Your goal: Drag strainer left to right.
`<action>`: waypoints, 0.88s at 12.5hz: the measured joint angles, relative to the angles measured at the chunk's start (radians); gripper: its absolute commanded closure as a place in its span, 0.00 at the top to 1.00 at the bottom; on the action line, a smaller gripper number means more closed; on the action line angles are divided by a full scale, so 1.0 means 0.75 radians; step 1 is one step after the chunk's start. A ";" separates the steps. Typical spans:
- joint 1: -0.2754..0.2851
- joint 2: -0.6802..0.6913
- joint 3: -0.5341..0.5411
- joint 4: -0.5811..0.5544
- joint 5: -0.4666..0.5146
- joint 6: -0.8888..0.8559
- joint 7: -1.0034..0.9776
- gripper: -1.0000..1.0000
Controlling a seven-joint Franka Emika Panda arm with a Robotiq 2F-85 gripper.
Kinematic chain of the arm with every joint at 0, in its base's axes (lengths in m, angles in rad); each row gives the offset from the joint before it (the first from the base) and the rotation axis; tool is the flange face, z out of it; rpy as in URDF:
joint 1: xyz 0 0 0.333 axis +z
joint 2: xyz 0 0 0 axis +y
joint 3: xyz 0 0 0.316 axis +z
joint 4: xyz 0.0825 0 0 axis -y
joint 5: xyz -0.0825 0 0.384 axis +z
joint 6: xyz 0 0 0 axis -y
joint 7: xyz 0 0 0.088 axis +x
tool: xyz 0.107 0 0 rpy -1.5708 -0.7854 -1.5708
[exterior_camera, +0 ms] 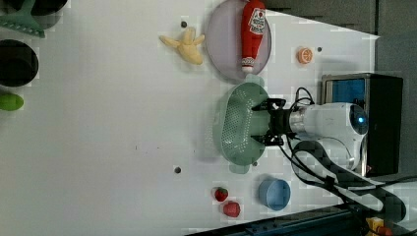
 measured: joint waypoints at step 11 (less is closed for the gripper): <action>0.004 0.023 -0.279 0.010 -0.024 0.013 -0.292 1.00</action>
